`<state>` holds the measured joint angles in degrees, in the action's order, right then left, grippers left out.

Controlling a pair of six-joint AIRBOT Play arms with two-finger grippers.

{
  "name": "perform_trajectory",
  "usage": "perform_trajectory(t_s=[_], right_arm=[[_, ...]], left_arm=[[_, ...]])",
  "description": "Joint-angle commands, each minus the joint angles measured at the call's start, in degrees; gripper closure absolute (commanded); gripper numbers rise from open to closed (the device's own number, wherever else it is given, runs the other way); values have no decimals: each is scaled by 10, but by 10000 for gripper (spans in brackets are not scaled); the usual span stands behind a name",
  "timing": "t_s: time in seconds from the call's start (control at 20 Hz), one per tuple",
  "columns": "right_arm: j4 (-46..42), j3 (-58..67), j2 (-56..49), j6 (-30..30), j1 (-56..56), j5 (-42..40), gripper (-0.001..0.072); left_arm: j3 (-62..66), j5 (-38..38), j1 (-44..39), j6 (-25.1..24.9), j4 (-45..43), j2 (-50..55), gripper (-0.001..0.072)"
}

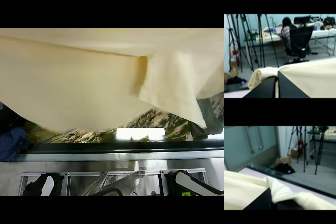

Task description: Fold the shirts.

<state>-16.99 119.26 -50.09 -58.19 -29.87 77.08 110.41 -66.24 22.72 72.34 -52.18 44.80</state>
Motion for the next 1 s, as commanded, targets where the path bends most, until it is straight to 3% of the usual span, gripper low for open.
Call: perform_trajectory(t_s=[0.0,0.25,0.45,0.5,0.55,0.6,0.8,0.95], right_arm=[[60,-156,-29,39,37,31,690],[-75,-404,-133,84,170,-103,690],[-98,-444,-318,98,201,-186,681],[-98,-438,-361,98,200,-202,633],[-98,-427,-392,98,196,-212,445],[-98,-411,-411,98,189,-204,293],[-127,-329,-381,97,123,-98,274],[-222,-307,-332,66,54,-70,274]], left_arm=[[-102,-2,-26,-36,43,40,695],[-203,46,-174,-82,37,272,694],[-159,74,-205,-104,39,526,689],[-123,56,-205,-88,39,582,555],[-77,25,-200,-61,39,632,109],[-32,-12,-193,-24,38,669,2],[83,-185,-142,79,39,700,3],[-6,-245,-114,104,37,617,3]])
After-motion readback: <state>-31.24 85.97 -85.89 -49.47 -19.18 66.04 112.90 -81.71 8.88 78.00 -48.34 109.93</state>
